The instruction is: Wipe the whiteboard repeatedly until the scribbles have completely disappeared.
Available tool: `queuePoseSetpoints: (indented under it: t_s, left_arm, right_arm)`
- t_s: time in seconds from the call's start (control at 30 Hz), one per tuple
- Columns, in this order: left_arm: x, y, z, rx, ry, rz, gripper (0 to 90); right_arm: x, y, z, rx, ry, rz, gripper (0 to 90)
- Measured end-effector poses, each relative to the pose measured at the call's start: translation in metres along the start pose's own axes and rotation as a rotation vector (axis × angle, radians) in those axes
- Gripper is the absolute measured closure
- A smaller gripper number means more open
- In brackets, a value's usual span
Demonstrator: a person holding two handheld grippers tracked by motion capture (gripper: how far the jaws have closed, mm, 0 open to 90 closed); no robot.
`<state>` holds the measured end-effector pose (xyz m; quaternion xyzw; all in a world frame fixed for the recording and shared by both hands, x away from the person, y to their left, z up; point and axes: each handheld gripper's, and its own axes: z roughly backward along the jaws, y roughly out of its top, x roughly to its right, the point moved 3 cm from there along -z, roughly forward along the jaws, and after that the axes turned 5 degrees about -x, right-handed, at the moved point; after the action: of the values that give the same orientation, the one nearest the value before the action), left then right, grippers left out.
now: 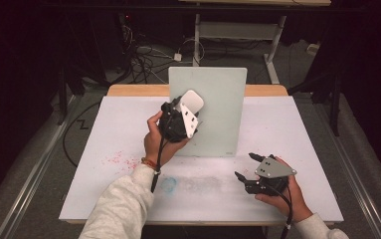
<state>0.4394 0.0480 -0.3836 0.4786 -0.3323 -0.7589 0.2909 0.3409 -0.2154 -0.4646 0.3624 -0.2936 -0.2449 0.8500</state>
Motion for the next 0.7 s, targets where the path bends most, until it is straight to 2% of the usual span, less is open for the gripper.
queuePoseSetpoints:
  t_s: [0.03, 0.07, 0.1, 0.23, 0.5, 0.53, 0.63, 0.7]
  left_arm:
    - [0.000, 0.000, 0.000, 0.000, 0.000, 0.000, 29.0]
    - [0.000, 0.000, 0.000, 0.003, 0.001, 0.018, 29.0]
    - [0.003, -0.001, -0.001, -0.002, 0.013, 0.002, 29.0]
    - [0.022, -0.014, -0.001, -0.009, 0.015, -0.033, 29.0]
    - [0.054, -0.048, 0.000, -0.051, -0.022, -0.104, 29.0]
    - [0.057, -0.053, 0.001, -0.056, -0.030, -0.118, 29.0]
    - [0.064, -0.069, 0.002, -0.073, -0.032, -0.194, 29.0]
    - [0.064, -0.078, 0.004, -0.090, -0.051, -0.219, 29.0]
  right_arm:
    - [0.000, 0.000, 0.000, 0.000, -0.001, -0.001, 26.2]
    - [0.000, 0.000, 0.000, -0.001, -0.001, -0.001, 26.2]
    - [0.000, 0.000, 0.000, -0.001, -0.002, -0.001, 26.2]
    - [0.000, 0.000, 0.001, -0.001, -0.004, 0.000, 26.2]
    - [0.000, 0.000, 0.000, -0.006, -0.007, 0.005, 26.2]
    - [0.000, 0.000, 0.000, -0.006, -0.007, 0.005, 26.2]
    - [-0.001, 0.000, 0.001, -0.006, -0.008, 0.009, 26.2]
    - [-0.001, 0.000, 0.001, -0.006, -0.009, 0.008, 26.2]
